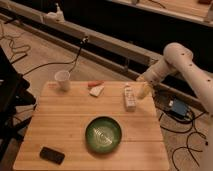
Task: Place the pepper in the ceramic cup
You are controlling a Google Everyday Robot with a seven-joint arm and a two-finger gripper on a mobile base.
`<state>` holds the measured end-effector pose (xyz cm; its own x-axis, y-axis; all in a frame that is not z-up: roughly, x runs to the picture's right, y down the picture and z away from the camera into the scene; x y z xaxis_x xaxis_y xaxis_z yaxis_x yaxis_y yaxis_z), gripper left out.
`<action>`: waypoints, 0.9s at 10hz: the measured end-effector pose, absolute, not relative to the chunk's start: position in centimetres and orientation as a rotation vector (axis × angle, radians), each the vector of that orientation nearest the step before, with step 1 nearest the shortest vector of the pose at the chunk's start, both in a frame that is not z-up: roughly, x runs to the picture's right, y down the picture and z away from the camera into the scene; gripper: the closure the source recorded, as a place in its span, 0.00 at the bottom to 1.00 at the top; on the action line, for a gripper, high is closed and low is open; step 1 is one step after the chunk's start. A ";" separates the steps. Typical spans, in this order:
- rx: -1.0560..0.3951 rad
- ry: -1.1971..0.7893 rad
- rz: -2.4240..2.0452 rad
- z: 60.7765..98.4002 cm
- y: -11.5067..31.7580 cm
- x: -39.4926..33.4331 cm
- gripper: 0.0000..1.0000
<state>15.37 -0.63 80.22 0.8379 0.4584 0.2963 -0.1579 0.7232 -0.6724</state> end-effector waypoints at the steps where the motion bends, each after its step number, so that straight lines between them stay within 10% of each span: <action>1: -0.664 -0.494 0.331 81.3 -1.3 13.1 0.20; 9: -0.612 -0.525 0.273 82.3 -2.4 9.2 0.20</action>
<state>9.17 -2.44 82.33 0.8352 0.3920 0.3857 -0.0897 0.7890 -0.6078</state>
